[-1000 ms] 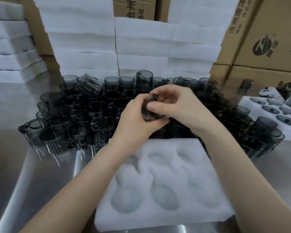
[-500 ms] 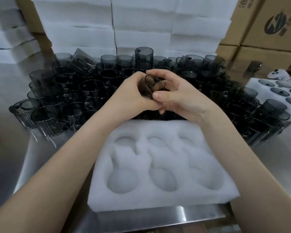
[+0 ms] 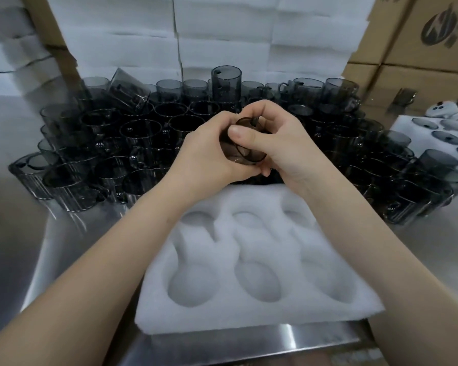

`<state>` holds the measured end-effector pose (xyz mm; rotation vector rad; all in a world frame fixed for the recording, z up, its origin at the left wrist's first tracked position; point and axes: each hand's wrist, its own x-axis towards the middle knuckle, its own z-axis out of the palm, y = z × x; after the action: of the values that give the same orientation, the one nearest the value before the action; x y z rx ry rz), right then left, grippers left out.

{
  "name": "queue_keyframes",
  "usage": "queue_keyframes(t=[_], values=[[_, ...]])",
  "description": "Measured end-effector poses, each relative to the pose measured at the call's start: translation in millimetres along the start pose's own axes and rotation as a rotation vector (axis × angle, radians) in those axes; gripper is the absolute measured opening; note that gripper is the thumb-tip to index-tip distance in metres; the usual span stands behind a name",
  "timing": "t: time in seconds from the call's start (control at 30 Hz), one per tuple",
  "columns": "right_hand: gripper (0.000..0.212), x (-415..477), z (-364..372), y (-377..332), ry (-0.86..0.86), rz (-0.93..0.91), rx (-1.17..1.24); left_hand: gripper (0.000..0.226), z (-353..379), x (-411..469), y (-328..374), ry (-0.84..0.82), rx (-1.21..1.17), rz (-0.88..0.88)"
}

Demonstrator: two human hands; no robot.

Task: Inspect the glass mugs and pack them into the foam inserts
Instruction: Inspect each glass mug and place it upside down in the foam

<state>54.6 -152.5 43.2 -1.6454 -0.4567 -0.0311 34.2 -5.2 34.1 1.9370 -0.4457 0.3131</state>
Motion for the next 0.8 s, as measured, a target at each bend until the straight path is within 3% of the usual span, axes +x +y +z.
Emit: queue_keyframes(t=[0.17,0.43,0.53,0.67,0.8], values=[[0.012,1,-2,1,0.047,0.048,0.160,0.058,1,-1,-1,-0.013,-0.059,0.032],[0.035,5,-22,3,-0.342,0.084,0.437,0.054,-7,0,-10,-0.015,-0.251,0.040],[0.045,3,-24,6,-0.393,0.050,0.430,0.053,-9,0,-12,-0.038,-0.291,0.020],[0.049,2,-16,5,-0.276,0.017,0.269,0.052,-6,-1,-12,-0.018,-0.257,0.004],[0.040,-1,-3,5,-0.067,-0.022,0.011,0.051,-1,-3,-8,0.011,-0.078,0.065]])
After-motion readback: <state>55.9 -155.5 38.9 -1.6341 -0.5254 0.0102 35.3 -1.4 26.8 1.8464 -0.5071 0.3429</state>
